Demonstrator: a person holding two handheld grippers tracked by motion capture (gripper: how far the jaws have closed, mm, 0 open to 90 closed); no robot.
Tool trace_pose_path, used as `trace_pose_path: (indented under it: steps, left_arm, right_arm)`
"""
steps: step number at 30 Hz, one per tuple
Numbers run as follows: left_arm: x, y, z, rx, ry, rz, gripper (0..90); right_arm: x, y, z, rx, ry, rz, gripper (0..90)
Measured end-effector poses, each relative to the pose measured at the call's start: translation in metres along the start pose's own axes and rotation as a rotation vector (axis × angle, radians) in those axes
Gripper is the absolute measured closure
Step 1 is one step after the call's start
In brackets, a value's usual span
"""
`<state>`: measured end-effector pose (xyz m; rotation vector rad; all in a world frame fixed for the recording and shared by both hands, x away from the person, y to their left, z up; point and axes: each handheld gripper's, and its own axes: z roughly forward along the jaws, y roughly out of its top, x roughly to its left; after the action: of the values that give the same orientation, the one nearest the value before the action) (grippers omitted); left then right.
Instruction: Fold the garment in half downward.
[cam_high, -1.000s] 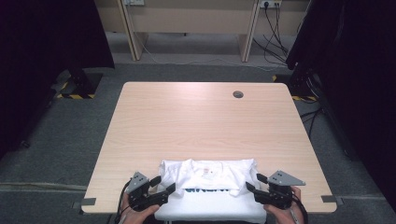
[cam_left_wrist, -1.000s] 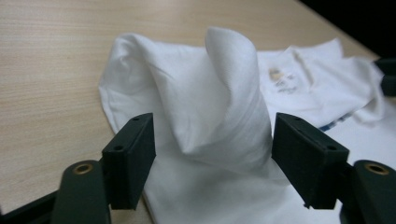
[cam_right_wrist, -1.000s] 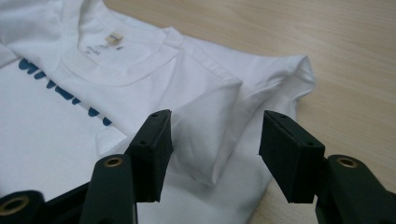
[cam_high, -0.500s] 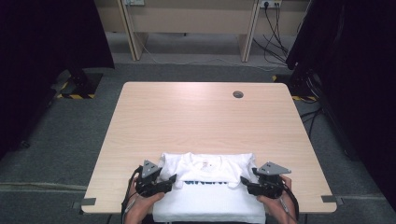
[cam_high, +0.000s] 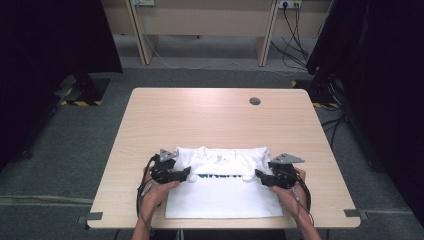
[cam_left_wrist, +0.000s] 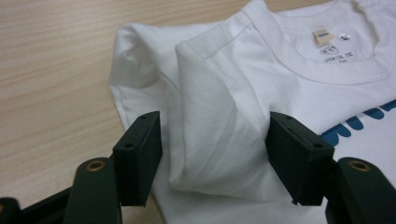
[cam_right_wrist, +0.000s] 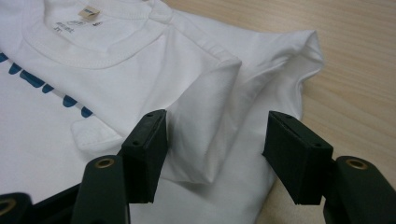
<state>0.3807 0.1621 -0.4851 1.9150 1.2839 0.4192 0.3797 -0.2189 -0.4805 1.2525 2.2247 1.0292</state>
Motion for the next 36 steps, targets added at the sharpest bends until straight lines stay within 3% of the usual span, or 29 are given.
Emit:
trace_pose_path:
  steps: [6, 9, 14, 17, 21, 25, 28, 32, 36]
  left_arm:
    - [0.003, 0.004, 0.004, -0.005, -0.018, -0.007, 33.2]
    - [0.002, 0.005, 0.003, -0.029, -0.021, -0.043, 24.5]
    - [-0.006, 0.014, -0.007, -0.115, 0.015, -0.029, 19.1]
    - [-0.009, 0.02, -0.005, -0.132, 0.038, -0.026, 18.3]
    - [-0.009, 0.02, 0.006, -0.119, 0.042, -0.032, 21.3]
    - [-0.01, 0.019, 0.014, -0.108, 0.048, -0.01, 30.7]
    - [-0.01, 0.018, 0.016, -0.109, 0.055, 0.023, 43.8]
    - [-0.009, 0.018, 0.011, -0.157, 0.064, 0.037, 63.6]
    - [-0.01, 0.021, 0.004, -0.21, 0.073, 0.053, 73.1]
  right_arm:
    - [-0.006, 0.007, 0.007, 0.007, -0.01, 0.012, 36.2]
    - [-0.007, 0.011, 0.004, -0.011, -0.006, 0.005, 33.3]
    - [-0.009, 0.02, -0.005, -0.073, -0.008, 0.024, 31.7]
    - [-0.007, 0.025, -0.003, -0.085, -0.008, 0.016, 34.6]
    - [-0.003, 0.028, 0.006, -0.07, 0.0, 0.008, 39.8]
    - [-0.003, 0.028, 0.013, -0.065, 0.005, 0.011, 47.9]
    - [-0.004, 0.028, 0.018, -0.057, 0.022, 0.028, 59.2]
    - [-0.004, 0.028, 0.017, -0.091, 0.031, -0.006, 76.9]
    - [-0.003, 0.03, 0.011, -0.125, 0.031, -0.027, 84.1]
